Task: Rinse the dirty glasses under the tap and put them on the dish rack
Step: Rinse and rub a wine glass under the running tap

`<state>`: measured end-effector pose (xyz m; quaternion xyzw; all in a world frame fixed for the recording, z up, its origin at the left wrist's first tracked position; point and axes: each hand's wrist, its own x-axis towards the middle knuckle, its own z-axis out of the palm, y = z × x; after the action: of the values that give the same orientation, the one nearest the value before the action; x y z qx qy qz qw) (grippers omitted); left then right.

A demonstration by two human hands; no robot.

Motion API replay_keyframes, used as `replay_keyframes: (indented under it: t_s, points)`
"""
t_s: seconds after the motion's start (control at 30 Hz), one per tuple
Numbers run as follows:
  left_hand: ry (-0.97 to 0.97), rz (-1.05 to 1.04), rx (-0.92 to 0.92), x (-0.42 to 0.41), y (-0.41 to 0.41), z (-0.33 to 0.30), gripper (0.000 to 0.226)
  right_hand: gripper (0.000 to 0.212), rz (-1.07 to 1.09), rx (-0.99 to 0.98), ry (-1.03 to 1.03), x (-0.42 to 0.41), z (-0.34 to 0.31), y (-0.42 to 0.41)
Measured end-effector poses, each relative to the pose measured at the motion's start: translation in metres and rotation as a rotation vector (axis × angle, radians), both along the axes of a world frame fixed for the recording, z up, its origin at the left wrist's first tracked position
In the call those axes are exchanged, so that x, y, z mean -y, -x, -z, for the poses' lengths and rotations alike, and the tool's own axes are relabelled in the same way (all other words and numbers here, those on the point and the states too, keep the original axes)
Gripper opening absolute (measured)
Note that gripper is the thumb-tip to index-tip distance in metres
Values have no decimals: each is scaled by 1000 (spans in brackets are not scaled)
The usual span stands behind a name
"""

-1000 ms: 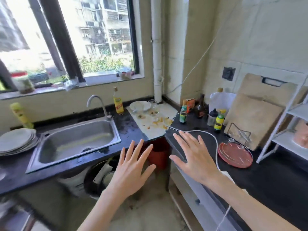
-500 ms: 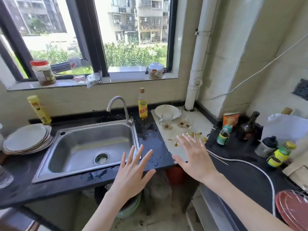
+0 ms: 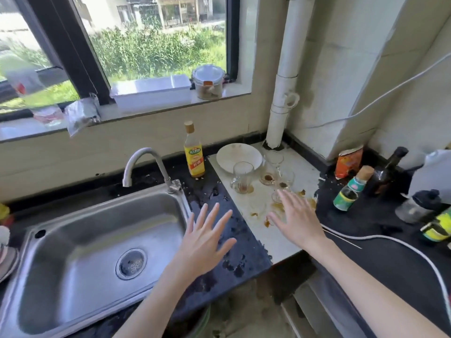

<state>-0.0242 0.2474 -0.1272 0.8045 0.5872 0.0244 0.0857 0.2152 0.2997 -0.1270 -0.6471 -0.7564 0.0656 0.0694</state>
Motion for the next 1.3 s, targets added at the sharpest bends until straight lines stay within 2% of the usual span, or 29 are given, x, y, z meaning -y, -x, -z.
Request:
replay_keyframes:
  t_s: [0.27,0.47,0.57,0.77,0.9,0.97,1.03,1.2,1.3]
  points:
    - [70,-61,-5,-73,-21,22,99,66,111,-41,75,-111,34,-36]
    - [101,-159,-1,-109,-46,27,95,78,46,24,299,-182,45,-56]
    - [133,-178,9,-115,-48,35,94,81,39,-33,366,-193,52,-57]
    - [174,-189,37,-125,-46,40,101,74,19,-43,335,-198,49,-51]
    - [191,-206,38,-124,-38,42,76,73,-42,-100,366,-186,30,-25]
    - [225,-223,94,-120,-31,42,69,73,-87,-163,368,-177,16,-1]
    - [229,-246,194,-114,-19,43,72,72,-140,-252,359,-166,3,30]
    - [170,-339,561,-95,35,45,79,68,-195,-482,409,-132,-8,121]
    - [218,-453,758,-83,75,48,78,68,-221,-544,452,-112,-2,180]
